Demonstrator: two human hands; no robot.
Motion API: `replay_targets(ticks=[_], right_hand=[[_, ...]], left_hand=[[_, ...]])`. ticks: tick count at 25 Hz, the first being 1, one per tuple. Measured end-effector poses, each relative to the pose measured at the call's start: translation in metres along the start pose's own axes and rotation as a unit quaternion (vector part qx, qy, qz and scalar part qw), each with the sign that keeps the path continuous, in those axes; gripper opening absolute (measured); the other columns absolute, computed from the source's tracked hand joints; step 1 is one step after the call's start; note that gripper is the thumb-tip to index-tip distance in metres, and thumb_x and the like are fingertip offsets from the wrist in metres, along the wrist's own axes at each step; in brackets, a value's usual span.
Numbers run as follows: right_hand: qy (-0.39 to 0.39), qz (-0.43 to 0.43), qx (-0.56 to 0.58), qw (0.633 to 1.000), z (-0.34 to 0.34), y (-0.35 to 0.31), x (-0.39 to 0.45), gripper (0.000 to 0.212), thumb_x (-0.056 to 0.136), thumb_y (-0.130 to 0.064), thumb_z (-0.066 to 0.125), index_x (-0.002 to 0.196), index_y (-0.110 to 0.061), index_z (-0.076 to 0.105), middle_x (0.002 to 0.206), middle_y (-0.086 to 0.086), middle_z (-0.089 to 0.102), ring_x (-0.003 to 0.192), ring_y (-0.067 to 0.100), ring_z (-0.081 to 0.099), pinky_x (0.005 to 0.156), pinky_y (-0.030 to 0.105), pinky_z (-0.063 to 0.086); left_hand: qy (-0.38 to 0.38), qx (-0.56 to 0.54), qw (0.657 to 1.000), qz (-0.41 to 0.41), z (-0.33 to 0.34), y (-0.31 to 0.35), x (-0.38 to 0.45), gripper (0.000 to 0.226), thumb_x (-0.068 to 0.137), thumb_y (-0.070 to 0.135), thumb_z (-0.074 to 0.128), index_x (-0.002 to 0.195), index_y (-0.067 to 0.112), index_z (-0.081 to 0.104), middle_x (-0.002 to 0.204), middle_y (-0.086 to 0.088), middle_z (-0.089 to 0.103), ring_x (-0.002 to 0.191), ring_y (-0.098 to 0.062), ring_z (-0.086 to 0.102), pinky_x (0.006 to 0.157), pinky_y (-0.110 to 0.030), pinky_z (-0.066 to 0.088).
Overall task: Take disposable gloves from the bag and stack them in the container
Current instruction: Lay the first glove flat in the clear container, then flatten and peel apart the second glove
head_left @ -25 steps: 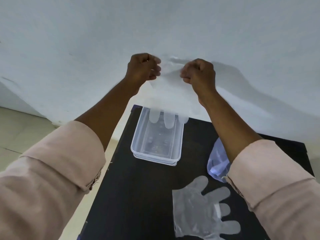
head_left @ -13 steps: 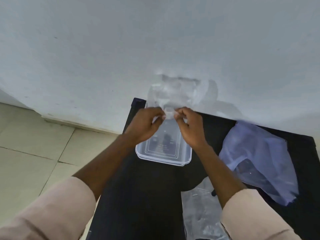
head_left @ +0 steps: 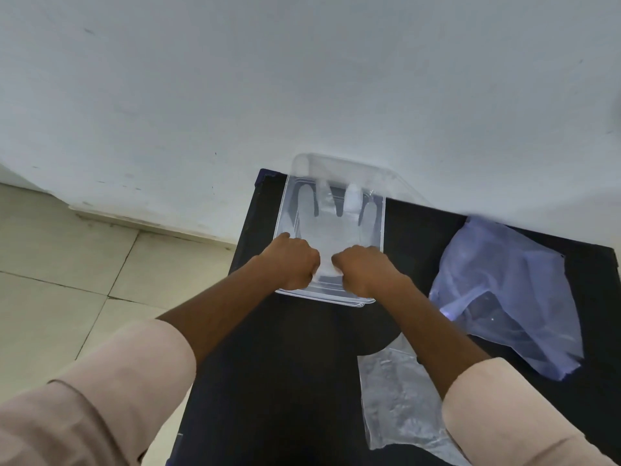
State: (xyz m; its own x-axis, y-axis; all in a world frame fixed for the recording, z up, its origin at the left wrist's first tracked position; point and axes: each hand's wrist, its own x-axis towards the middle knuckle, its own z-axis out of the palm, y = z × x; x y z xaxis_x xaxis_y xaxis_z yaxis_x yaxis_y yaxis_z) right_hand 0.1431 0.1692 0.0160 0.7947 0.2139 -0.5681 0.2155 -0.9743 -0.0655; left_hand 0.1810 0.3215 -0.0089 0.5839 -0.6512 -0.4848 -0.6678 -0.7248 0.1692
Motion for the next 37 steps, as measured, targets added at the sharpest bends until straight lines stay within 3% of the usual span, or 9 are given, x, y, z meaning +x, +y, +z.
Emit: replay_targets(ticks=[3, 7, 14, 17, 19, 22, 27, 34, 37], right_hand=[[-0.006, 0.003, -0.046, 0.999, -0.012, -0.003, -0.013, 0.037, 0.087, -0.015, 0.064, 0.123, -0.016, 0.054, 0.113, 0.012, 0.065, 0.105, 0.029, 0.060, 0.112, 0.049, 0.032], [0.093, 0.014, 0.015, 0.995, -0.018, -0.006, -0.009, 0.036, 0.084, -0.011, 0.065, 0.118, -0.010, 0.053, 0.110, 0.013, 0.062, 0.095, 0.029, 0.060, 0.094, 0.041, 0.047], [-0.074, -0.010, 0.014, 0.997, 0.007, -0.010, 0.011, 0.043, 0.095, -0.011, 0.053, 0.135, -0.025, 0.053, 0.142, 0.007, 0.053, 0.130, 0.031, 0.044, 0.117, 0.049, 0.018], [0.023, -0.006, 0.104, 0.994, 0.004, -0.006, 0.001, 0.039, 0.093, -0.009, 0.054, 0.130, -0.021, 0.057, 0.134, 0.008, 0.058, 0.122, 0.030, 0.053, 0.111, 0.046, 0.032], [0.129, 0.010, 0.237, 0.963, 0.000, 0.001, -0.016, 0.032, 0.093, -0.007, 0.054, 0.123, -0.016, 0.061, 0.129, 0.007, 0.063, 0.115, 0.025, 0.060, 0.103, 0.037, 0.045], [0.256, 0.080, 0.427, 0.864, 0.002, 0.018, -0.057, 0.017, 0.093, -0.013, 0.059, 0.107, -0.011, 0.067, 0.107, 0.002, 0.070, 0.094, 0.012, 0.065, 0.086, 0.021, 0.048], [0.242, 0.208, 0.699, 0.639, 0.034, 0.045, -0.125, 0.016, 0.095, -0.016, 0.056, 0.106, -0.012, 0.067, 0.106, 0.007, 0.072, 0.098, 0.020, 0.069, 0.087, 0.034, 0.056], [0.218, 0.235, 0.743, 0.587, 0.115, 0.046, -0.198, 0.014, 0.090, -0.015, 0.059, 0.101, -0.012, 0.068, 0.100, 0.010, 0.073, 0.091, 0.019, 0.068, 0.080, 0.034, 0.052], [0.189, 0.268, 0.742, 0.585, 0.150, 0.032, -0.213, 0.008, 0.087, -0.014, 0.061, 0.089, -0.018, 0.067, 0.100, 0.010, 0.073, 0.089, 0.020, 0.067, 0.072, 0.032, 0.050]], left_hand=[[-0.044, 0.011, 0.999, 0.023, -0.010, -0.005, -0.006, 0.033, 0.091, 0.031, 0.060, 0.121, 0.018, 0.064, 0.123, -0.007, 0.068, 0.120, -0.025, 0.058, 0.118, -0.051, 0.023], [0.009, 0.012, 1.000, 0.026, -0.025, -0.009, -0.010, 0.040, 0.088, 0.044, 0.060, 0.119, 0.020, 0.065, 0.119, -0.004, 0.070, 0.116, -0.022, 0.060, 0.118, -0.050, 0.022], [-0.040, 0.125, 0.991, 0.018, -0.008, -0.016, -0.007, 0.046, 0.090, 0.034, 0.058, 0.135, 0.021, 0.054, 0.133, -0.006, 0.063, 0.133, -0.026, 0.049, 0.119, -0.054, 0.004], [0.006, 0.043, 0.999, 0.017, -0.013, -0.013, -0.008, 0.046, 0.092, 0.029, 0.057, 0.137, 0.023, 0.053, 0.139, -0.004, 0.059, 0.134, -0.026, 0.048, 0.119, -0.051, 0.016], [0.079, -0.146, 0.986, 0.014, -0.022, -0.006, -0.010, 0.040, 0.092, 0.021, 0.059, 0.132, 0.023, 0.057, 0.136, -0.003, 0.062, 0.124, -0.025, 0.056, 0.111, -0.044, 0.036], [0.171, -0.429, 0.887, -0.006, -0.034, 0.025, -0.014, 0.023, 0.091, 0.013, 0.063, 0.113, 0.018, 0.067, 0.115, -0.005, 0.071, 0.102, -0.018, 0.066, 0.093, -0.032, 0.052], [0.165, -0.560, 0.812, -0.018, -0.028, 0.114, -0.020, 0.012, 0.089, 0.017, 0.065, 0.101, 0.018, 0.071, 0.090, -0.002, 0.071, 0.082, -0.015, 0.068, 0.071, -0.023, 0.053], [0.057, -0.613, 0.787, -0.042, 0.029, 0.192, -0.035, 0.014, 0.087, 0.010, 0.065, 0.093, 0.022, 0.071, 0.084, -0.002, 0.070, 0.075, -0.014, 0.063, 0.066, -0.025, 0.050], [0.102, -0.560, 0.814, -0.114, 0.060, 0.200, -0.042, 0.018, 0.085, 0.008, 0.065, 0.093, 0.023, 0.072, 0.088, 0.002, 0.071, 0.080, -0.012, 0.064, 0.072, -0.025, 0.051]])
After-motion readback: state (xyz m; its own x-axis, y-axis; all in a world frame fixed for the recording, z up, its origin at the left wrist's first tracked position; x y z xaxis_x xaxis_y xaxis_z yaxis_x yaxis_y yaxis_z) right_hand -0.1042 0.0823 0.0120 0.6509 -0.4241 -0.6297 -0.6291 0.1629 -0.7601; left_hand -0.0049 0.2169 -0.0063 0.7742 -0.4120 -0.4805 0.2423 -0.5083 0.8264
